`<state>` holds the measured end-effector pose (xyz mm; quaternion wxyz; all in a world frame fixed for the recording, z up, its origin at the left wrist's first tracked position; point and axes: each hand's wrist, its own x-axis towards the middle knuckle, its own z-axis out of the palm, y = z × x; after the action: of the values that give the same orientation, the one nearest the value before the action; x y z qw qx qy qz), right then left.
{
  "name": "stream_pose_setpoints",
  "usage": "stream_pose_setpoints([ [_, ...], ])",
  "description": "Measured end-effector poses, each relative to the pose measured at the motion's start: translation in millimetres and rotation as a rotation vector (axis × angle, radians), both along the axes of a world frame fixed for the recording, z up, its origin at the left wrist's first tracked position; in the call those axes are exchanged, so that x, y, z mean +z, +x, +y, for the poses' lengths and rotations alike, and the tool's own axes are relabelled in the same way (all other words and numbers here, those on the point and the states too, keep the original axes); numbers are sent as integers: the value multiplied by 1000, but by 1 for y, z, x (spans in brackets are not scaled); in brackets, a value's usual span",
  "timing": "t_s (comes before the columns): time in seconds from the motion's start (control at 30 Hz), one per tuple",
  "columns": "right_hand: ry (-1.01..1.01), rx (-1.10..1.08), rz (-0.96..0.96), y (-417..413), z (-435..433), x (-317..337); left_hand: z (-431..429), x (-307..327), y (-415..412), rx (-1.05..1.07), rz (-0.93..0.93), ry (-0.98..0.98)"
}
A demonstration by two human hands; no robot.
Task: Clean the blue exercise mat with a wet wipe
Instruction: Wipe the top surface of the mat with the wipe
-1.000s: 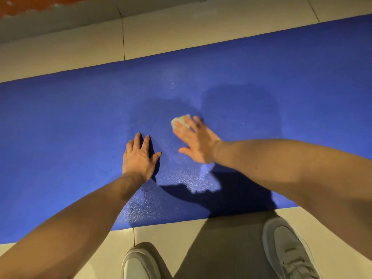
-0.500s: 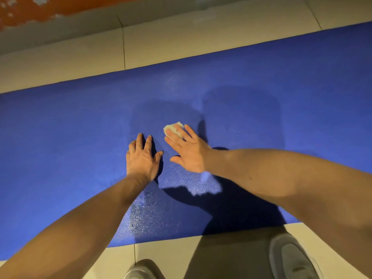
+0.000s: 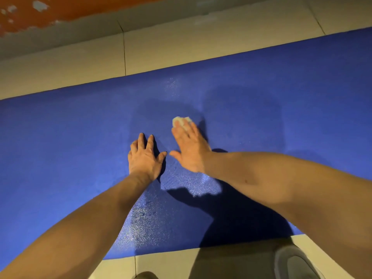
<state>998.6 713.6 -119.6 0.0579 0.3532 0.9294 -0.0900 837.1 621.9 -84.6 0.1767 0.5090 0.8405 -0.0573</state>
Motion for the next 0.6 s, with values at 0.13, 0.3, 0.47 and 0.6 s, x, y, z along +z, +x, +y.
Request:
stream_pose_setpoints([
  [0.13,32,258,0,20,14,-4,-1,-2,-1,-13,5,18],
  [0.3,-26,-111,-126,64,81,13,0,3,-3,-33,0,-24],
  [0.47,-164,-296,-14,47,53,13,-3,11,-1,-54,-11,-59],
  [0.6,13,83,-61,33,-23,1,-8,18,6,-80,-6,-115],
])
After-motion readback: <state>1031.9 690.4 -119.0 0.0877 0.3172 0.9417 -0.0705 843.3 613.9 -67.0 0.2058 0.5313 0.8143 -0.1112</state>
